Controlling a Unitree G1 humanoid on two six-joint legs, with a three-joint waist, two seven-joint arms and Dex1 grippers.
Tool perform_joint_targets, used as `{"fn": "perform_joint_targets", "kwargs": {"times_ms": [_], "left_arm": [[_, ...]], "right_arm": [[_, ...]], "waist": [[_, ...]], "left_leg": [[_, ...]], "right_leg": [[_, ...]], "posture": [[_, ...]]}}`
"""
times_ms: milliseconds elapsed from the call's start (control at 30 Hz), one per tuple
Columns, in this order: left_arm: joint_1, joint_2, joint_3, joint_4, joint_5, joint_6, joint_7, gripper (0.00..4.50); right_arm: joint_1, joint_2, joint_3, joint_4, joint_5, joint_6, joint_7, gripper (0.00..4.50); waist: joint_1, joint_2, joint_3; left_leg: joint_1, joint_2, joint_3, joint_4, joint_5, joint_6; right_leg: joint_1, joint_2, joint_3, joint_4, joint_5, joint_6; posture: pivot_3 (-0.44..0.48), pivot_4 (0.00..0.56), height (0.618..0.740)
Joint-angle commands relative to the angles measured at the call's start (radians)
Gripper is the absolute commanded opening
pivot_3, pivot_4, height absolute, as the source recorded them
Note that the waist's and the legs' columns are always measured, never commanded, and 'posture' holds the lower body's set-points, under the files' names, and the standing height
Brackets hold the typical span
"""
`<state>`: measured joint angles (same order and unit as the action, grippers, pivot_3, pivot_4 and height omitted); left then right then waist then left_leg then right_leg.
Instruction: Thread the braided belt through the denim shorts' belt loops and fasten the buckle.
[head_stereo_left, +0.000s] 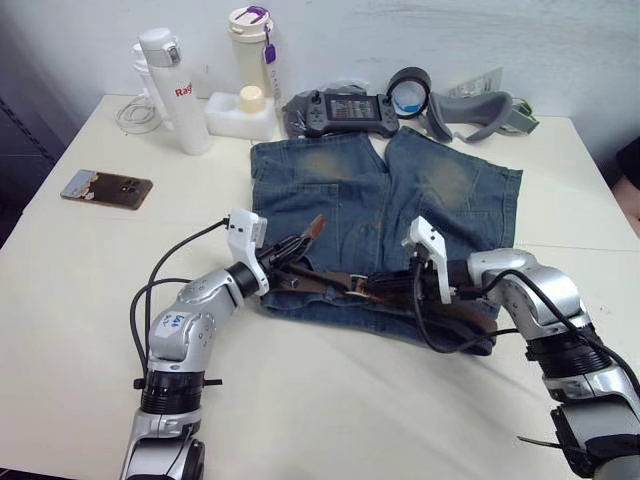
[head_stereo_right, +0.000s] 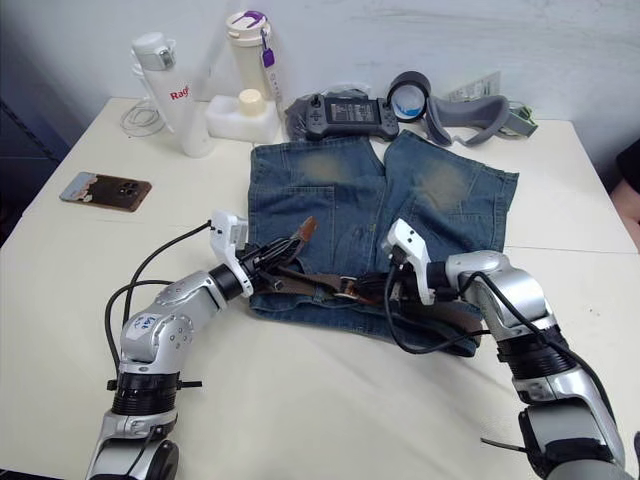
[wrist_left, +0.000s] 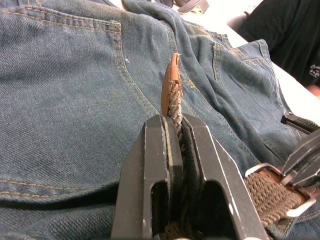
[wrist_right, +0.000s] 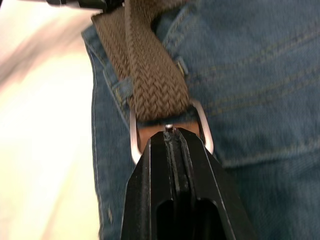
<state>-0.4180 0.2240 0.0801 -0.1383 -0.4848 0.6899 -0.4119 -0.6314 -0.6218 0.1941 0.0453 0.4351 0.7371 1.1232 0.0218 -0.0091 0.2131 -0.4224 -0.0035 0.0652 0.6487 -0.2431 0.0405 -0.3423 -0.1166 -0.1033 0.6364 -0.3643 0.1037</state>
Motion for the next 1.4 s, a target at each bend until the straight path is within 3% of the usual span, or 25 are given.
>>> {"fn": "perform_joint_targets", "kwargs": {"times_ms": [33, 433, 1067, 1233, 1400], "left_arm": [[0.012, -0.003, 0.006, -0.026, -0.017, 0.002, -0.001, 0.0], [0.013, -0.009, 0.003, -0.025, -0.016, 0.002, -0.001, 0.0], [0.01, -0.019, -0.01, -0.03, -0.027, 0.006, -0.03, 0.0], [-0.191, 0.064, -0.031, 0.062, -0.114, 0.071, -0.246, 0.0], [-0.379, 0.011, -0.068, 0.188, -0.141, 0.057, -0.359, 0.0]], "right_arm": [[-0.023, 0.018, 0.008, -0.001, -0.007, -0.026, 0.014, 0.02], [-0.034, 0.03, 0.078, 0.031, -0.061, -0.018, 0.049, 0.02], [-0.052, 0.056, 0.346, 0.029, -0.265, 0.139, -0.015, 0.02], [-0.022, 0.078, 0.399, 0.023, -0.328, 0.084, -0.053, 0.02], [0.042, 0.056, 0.434, -0.044, -0.382, 0.009, -0.052, 0.02]], "waist": [[0.0, 0.0, 0.0], [0.0, 0.0, 0.0], [-0.02, -0.011, -0.033], [-0.024, -0.011, -0.036], [-0.029, -0.011, -0.049]], "left_leg": [[0.0, 0.0, 0.0, 0.0, 0.0, 0.0], [0.0, 0.0, 0.0, 0.0, 0.0, 0.0], [0.004, 0.003, -0.002, -0.002, -0.003, -0.005], [0.017, 0.006, -0.002, -0.003, -0.008, -0.009], [0.02, 0.008, -0.001, -0.004, -0.014, -0.012]], "right_leg": [[0.0, 0.0, 0.0, 0.0, 0.0, 0.0], [0.0, 0.0, 0.0, 0.0, 0.0, 0.0], [0.003, 0.0, 0.0, 0.0, 0.0, 0.0], [0.018, 0.002, 0.0, -0.009, -0.002, -0.004], [0.02, 0.003, 0.0, -0.01, -0.003, -0.004]], "posture": [[0.0, 0.15, 0.731], [0.0, 0.15, 0.731], [0.0, 0.15, 0.731], [0.0, 0.15, 0.731], [0.0, 0.15, 0.731]]}}
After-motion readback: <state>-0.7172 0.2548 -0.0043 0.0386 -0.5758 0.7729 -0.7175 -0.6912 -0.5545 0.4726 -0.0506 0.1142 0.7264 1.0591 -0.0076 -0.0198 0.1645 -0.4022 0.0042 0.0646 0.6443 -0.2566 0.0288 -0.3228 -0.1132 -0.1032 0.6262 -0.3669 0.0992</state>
